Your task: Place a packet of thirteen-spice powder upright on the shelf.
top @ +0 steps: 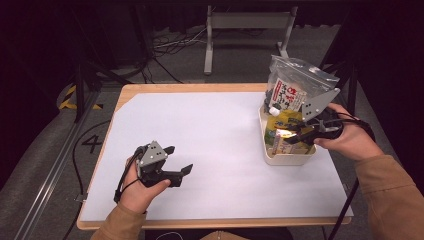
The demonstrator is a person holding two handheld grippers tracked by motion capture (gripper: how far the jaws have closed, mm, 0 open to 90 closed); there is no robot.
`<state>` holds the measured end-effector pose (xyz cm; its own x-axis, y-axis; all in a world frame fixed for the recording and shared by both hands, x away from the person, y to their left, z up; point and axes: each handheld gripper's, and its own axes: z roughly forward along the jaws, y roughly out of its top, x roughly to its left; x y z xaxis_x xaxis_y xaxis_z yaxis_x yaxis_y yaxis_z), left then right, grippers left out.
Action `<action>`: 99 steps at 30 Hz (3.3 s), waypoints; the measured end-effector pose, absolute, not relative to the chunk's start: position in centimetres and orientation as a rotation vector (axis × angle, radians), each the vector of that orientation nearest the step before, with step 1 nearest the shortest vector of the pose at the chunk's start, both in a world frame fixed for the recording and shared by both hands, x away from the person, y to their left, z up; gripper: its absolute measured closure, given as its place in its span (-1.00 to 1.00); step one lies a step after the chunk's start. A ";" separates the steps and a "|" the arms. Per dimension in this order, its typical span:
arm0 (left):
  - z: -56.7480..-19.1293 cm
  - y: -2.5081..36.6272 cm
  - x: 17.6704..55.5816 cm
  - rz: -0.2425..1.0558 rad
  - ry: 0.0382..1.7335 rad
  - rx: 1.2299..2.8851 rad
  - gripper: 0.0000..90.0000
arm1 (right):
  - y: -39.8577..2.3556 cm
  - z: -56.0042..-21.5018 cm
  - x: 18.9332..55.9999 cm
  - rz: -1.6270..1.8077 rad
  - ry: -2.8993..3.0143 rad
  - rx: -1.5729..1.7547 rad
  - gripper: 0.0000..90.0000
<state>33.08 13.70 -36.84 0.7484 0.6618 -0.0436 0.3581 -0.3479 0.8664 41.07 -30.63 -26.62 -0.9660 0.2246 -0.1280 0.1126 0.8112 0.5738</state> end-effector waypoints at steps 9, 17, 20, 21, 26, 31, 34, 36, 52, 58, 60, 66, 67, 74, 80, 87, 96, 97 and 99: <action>-36.9 13.6 33.1 0.389 0.784 1.975 -0.57 | -30.6 -26.7 41.5 0.860 2.850 0.217 0.53; -36.9 13.8 33.1 0.389 0.780 1.971 -0.58 | -29.6 -28.0 41.5 0.785 2.849 0.190 0.52; -36.9 13.8 33.1 0.389 0.780 1.971 -0.58 | -29.6 -28.2 41.4 0.783 2.839 0.199 0.52; -36.9 13.8 33.1 0.385 0.784 1.967 -0.58 | -29.5 -28.3 41.3 0.782 2.835 0.194 0.52; -36.9 13.8 33.1 0.384 0.784 1.965 -0.58 | -29.7 -29.0 41.2 0.800 2.815 0.215 0.51; -36.9 13.8 33.1 0.382 0.781 1.966 -0.58 | -29.8 -29.6 41.1 0.805 2.808 0.232 0.49; -36.9 13.8 33.1 0.380 0.782 1.964 -0.58 | -29.9 -30.1 41.0 0.800 2.809 0.245 0.47; -36.9 13.8 33.1 0.381 0.780 1.966 -0.58 | -29.9 -30.6 41.0 0.792 2.805 0.263 0.45; -37.0 14.4 32.9 0.386 0.794 1.958 -0.59 | -30.3 -31.8 40.7 0.793 2.766 0.356 0.19; -37.1 14.9 32.6 0.398 0.792 1.951 -0.61 | -31.1 -31.4 39.5 0.865 2.705 0.390 0.07; -37.1 15.1 32.4 0.397 0.785 1.950 -0.62 | -31.4 -31.3 39.0 0.906 2.672 0.405 -0.02; -37.4 15.9 31.8 0.403 0.784 1.949 -0.63 | -32.6 -30.9 37.7 1.030 2.591 0.477 -0.12; -37.5 16.1 31.7 0.405 0.787 1.949 -0.63 | -32.8 -30.9 37.4 1.044 2.580 0.490 -0.13; -38.0 18.2 30.8 0.417 0.793 1.924 -0.65 | -34.3 -31.1 35.3 1.134 2.470 0.607 -0.18; -38.8 20.0 30.3 0.429 0.819 1.901 -0.67 | -35.6 -32.0 33.8 1.165 2.382 0.703 -0.19; -39.6 20.6 30.2 0.424 0.831 1.875 -0.67 | -36.6 -33.4 33.1 1.184 2.317 0.793 -0.24; -40.1 20.8 30.1 0.437 0.831 1.880 -0.68 | -38.2 -37.1 32.1 1.225 2.243 0.939 -0.28; -40.2 20.8 30.1 0.437 0.829 1.882 -0.68 | -38.3 -37.4 32.1 1.219 2.247 0.949 -0.28; -40.3 20.8 30.2 0.442 0.831 1.885 -0.68 | -38.4 -37.6 32.0 1.215 2.244 0.959 -0.28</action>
